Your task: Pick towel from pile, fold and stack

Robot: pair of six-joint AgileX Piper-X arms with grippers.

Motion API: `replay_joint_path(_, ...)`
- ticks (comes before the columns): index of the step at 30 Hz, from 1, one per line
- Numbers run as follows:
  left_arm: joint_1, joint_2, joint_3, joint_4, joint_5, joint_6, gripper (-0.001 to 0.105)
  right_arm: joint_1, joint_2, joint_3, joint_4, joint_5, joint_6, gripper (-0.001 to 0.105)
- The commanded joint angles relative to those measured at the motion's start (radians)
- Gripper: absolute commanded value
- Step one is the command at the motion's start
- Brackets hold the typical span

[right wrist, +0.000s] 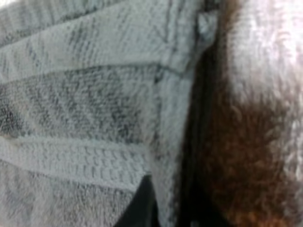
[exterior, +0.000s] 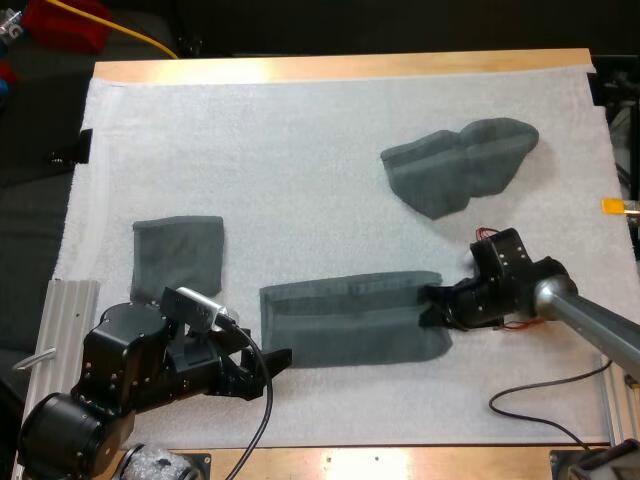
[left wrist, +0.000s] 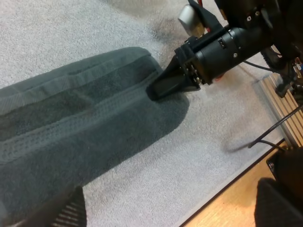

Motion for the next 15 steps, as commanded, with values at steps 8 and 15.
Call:
replay_joint_path(8,0.001,-0.006,-0.006,0.003,0.024,-0.023,0.071,0.002,-0.128,0.008,0.156,0.256,0.004,0.001)
replay_joint_path(15,0.001,-0.006,-0.006,0.003,0.082,-0.038,0.071,0.002,-0.202,0.008,0.276,0.416,0.004,0.001)
